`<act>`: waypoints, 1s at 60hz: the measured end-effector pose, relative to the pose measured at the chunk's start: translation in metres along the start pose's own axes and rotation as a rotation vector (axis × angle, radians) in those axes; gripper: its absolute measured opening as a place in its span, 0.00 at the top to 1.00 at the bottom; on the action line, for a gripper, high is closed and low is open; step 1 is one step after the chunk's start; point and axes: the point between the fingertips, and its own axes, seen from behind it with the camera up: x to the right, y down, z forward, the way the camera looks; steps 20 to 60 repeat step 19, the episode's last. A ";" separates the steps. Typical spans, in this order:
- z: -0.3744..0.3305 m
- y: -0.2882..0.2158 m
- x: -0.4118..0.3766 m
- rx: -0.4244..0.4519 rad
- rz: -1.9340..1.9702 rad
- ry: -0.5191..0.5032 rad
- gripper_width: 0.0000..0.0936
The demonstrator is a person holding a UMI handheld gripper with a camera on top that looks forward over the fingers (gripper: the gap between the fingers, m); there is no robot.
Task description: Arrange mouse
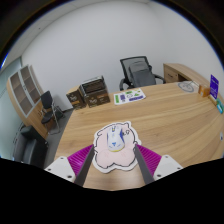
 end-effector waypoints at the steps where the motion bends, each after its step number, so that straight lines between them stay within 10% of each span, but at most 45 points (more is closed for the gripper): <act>1: -0.010 0.000 0.001 0.008 0.006 -0.004 0.12; 19: -0.166 0.030 0.050 0.113 0.125 -0.038 0.12; 60: -0.166 0.030 0.050 0.113 0.125 -0.038 0.12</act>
